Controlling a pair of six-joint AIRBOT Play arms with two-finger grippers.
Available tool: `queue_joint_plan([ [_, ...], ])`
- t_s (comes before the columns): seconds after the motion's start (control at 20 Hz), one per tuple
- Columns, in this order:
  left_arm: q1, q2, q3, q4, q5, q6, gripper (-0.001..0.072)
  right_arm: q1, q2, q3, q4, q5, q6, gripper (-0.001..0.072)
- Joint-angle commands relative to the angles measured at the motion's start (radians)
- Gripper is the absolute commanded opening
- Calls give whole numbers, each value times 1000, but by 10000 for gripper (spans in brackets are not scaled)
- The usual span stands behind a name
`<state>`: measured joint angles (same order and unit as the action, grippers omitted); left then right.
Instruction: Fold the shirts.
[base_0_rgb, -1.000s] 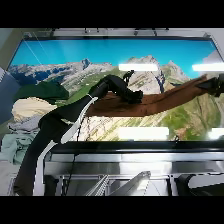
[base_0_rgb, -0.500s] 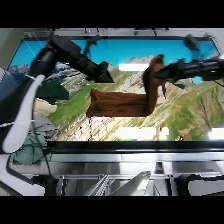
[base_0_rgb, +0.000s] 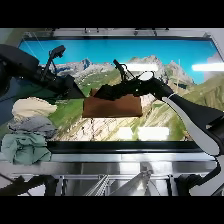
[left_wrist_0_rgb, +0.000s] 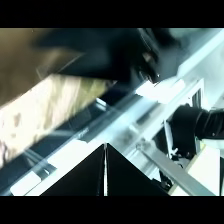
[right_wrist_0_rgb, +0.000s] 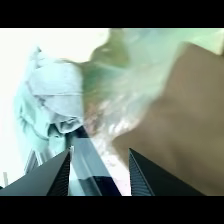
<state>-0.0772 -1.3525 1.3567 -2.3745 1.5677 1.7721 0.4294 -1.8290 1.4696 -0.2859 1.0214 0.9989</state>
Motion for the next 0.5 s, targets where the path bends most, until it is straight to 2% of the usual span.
queue_joint_plan([
  [0.0,42,114,-154,0,2,37,20,-96,18,0,2,111,8,393],
  [0.15,87,212,-271,0,-33,46,20,-300,101,-2,-59,287,80,391],
  [0.25,126,277,-348,0,-42,54,21,-435,179,-31,-188,354,146,382],
  [0.35,164,346,-422,0,-47,54,20,-549,269,-115,-363,340,195,381],
  [0.4,180,379,-454,-1,-56,54,21,-591,302,-169,-445,313,219,421],
  [0.45,198,416,-490,-1,-71,54,21,-620,321,-230,-495,270,229,636],
])
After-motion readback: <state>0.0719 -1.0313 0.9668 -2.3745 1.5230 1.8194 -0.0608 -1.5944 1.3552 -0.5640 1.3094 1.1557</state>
